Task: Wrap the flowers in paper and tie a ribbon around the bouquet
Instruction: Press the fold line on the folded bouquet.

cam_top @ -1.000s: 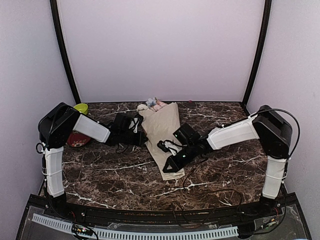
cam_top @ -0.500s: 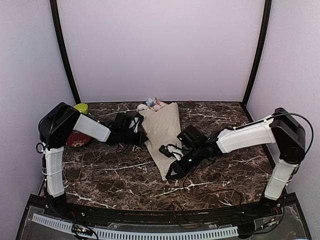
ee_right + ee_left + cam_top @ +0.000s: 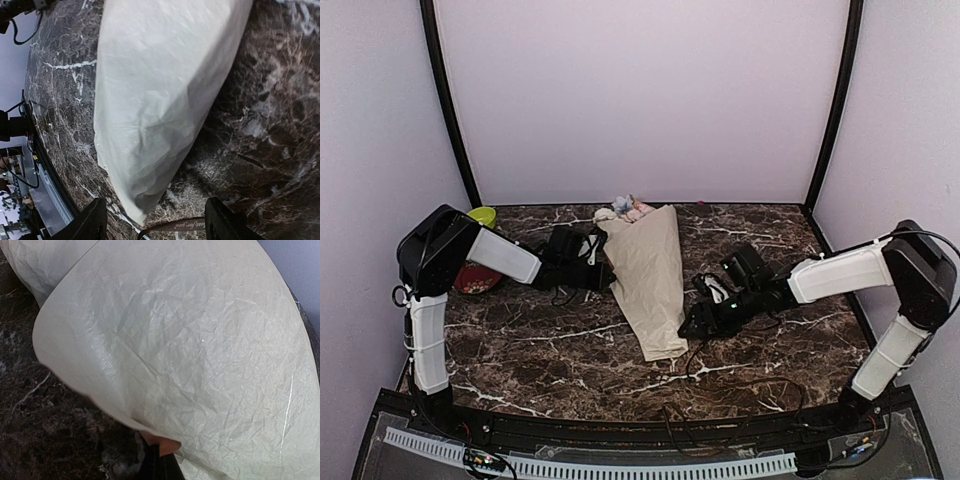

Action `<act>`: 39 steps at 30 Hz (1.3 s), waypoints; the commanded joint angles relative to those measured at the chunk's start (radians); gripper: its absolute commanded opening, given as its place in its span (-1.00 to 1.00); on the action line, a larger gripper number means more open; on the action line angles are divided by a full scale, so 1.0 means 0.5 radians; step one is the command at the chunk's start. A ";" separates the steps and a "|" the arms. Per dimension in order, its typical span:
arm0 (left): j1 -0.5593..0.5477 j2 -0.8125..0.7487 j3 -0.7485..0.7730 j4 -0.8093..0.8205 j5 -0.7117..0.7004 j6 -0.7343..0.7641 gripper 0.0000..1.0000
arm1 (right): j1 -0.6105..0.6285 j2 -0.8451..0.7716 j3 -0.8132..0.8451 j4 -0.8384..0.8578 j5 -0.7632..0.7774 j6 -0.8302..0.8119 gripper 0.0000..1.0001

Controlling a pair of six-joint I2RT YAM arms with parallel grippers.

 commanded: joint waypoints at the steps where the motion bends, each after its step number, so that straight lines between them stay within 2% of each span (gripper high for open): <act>1: 0.016 0.023 0.024 -0.071 -0.020 0.025 -1.00 | 0.020 0.125 -0.089 0.276 -0.200 0.120 0.35; 5: 0.017 0.022 0.018 -0.072 -0.032 0.021 -1.00 | 0.045 0.187 -0.115 0.370 -0.299 0.100 0.19; 7: 0.018 0.022 0.017 -0.075 -0.028 0.014 -1.00 | 0.046 0.197 -0.155 0.454 -0.339 0.118 -0.10; 10: 0.016 0.023 0.014 -0.081 -0.035 0.021 -1.00 | 0.043 0.200 -0.183 0.463 -0.356 0.125 -0.81; 11: 0.018 0.022 0.014 -0.084 -0.044 0.021 -1.00 | 0.043 0.198 -0.187 0.446 -0.353 0.117 -0.97; 12: 0.016 0.025 0.013 -0.088 -0.049 0.027 -1.00 | 0.043 0.194 -0.197 0.432 -0.349 0.110 -1.00; 18: 0.015 0.025 0.020 -0.091 -0.057 0.041 -1.00 | 0.046 0.183 -0.254 0.456 -0.402 0.134 -1.00; 21: 0.015 0.025 0.020 -0.092 -0.038 0.040 -1.00 | 0.044 0.110 -0.239 0.326 -0.356 0.073 -0.39; 22: 0.018 0.023 0.017 -0.094 -0.038 0.040 -1.00 | 0.038 0.078 -0.219 0.260 -0.321 0.036 -0.25; 26: 0.017 0.028 0.014 -0.088 -0.042 0.045 -1.00 | -0.034 0.011 -0.142 0.157 -0.271 -0.030 0.01; 29: 0.015 0.028 0.014 -0.083 -0.027 0.040 -1.00 | -0.070 0.070 -0.021 0.107 -0.227 -0.063 0.03; 35: 0.016 0.027 0.000 -0.094 -0.022 0.034 -1.00 | -0.060 0.072 0.340 -0.044 0.184 -0.200 -0.15; 37: 0.015 0.028 -0.004 -0.090 -0.017 0.030 -1.00 | -0.025 0.068 0.406 0.026 0.132 -0.270 -0.19; 39: 0.015 0.028 -0.006 -0.088 -0.013 0.026 -1.00 | -0.002 0.145 0.442 0.134 -0.161 -0.304 -0.20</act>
